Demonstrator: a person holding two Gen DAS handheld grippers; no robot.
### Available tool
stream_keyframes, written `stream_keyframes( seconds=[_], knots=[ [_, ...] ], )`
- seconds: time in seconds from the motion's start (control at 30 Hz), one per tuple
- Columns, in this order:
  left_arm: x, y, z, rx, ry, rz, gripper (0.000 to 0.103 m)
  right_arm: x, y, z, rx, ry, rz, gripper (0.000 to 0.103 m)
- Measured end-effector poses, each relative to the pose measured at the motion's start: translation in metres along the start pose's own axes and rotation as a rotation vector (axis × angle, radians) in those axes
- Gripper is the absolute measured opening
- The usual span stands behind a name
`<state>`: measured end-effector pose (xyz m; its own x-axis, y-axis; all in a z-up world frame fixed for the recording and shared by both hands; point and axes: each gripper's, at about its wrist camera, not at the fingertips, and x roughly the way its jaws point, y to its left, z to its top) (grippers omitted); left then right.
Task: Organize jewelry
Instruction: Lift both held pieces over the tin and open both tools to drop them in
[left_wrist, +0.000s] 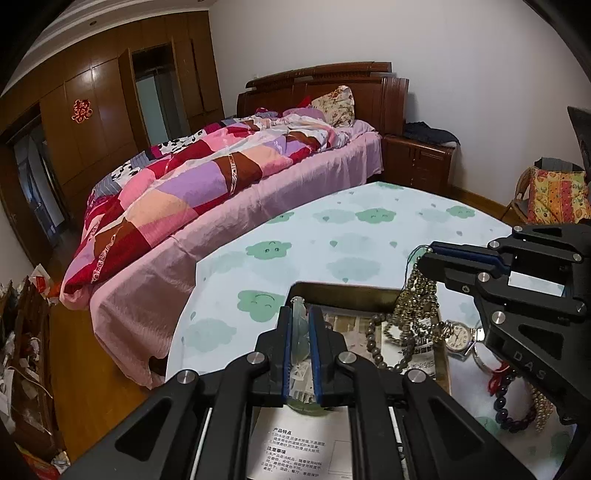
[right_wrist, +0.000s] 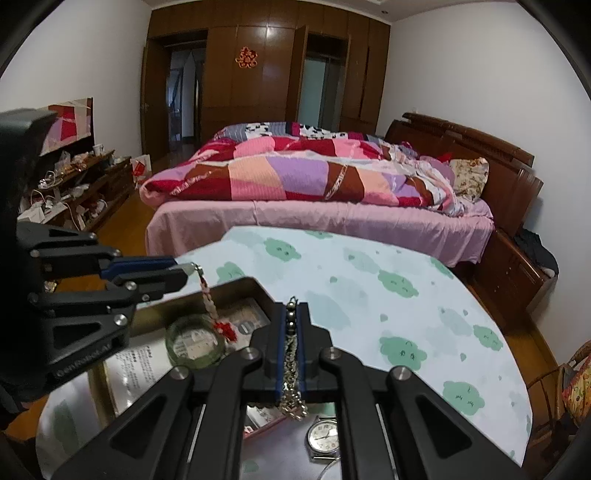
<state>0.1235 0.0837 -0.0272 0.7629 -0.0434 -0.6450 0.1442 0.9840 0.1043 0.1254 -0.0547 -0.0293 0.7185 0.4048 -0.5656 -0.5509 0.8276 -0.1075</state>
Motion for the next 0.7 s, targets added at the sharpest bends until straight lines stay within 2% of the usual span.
stream_keyframes(
  seconds=[0.6,0.67,0.7],
  knots=[
    [0.016,0.001,-0.010,0.005,0.043,0.021,0.009,0.022,-0.001,-0.014,0.004,0.093,-0.013,0.007],
    [0.015,0.000,-0.010,0.010,0.042,0.026,0.011,0.023,-0.001,-0.015,0.003,0.098,-0.021,0.012],
    [0.014,0.000,-0.010,0.009,0.041,0.030,0.017,0.024,-0.002,-0.016,0.005,0.099,-0.022,0.018]
  ],
)
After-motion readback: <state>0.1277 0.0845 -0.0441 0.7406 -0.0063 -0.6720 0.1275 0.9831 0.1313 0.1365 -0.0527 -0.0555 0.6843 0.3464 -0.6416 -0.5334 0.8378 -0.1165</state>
